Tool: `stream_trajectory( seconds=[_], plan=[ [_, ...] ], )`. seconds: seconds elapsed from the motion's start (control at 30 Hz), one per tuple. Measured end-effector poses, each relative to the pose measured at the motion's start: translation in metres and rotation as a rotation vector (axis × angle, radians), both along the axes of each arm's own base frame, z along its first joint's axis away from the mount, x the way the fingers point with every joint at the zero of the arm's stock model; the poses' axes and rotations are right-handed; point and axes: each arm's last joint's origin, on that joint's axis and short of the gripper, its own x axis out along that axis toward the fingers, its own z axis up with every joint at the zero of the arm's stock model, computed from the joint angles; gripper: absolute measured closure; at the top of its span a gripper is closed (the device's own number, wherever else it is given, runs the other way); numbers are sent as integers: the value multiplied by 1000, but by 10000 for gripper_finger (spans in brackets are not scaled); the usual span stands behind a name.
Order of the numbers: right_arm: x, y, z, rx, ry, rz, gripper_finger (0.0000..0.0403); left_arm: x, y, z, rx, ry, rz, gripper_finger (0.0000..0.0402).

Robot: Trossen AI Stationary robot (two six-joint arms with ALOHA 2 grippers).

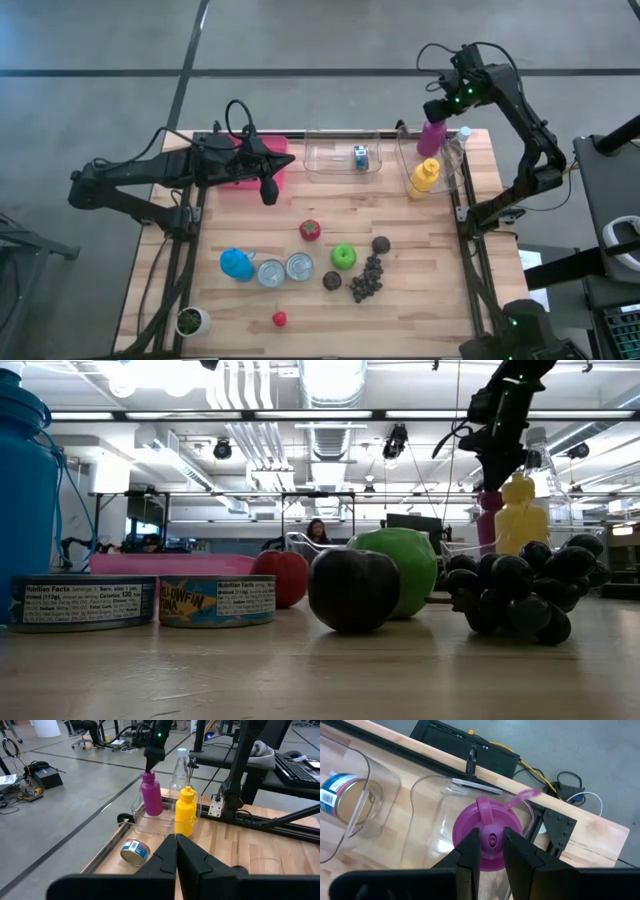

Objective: Pick & Place Food Item
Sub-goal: Put the purple water bottle into the right transparent bin

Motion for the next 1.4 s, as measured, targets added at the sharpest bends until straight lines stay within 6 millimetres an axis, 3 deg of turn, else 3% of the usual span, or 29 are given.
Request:
stream_trajectory(
  seconds=[0.4,0.8,1.4],
  plan=[
    [-1,3,4,-28,-1,20,334,0,0,0,0,3,0,396],
    [-1,2,-12,-1,16,39,332,0,0,0,2,3,-1,396],
    [0,2,-11,4,-3,42,294,0,0,0,2,4,-1,396]
  ],
)
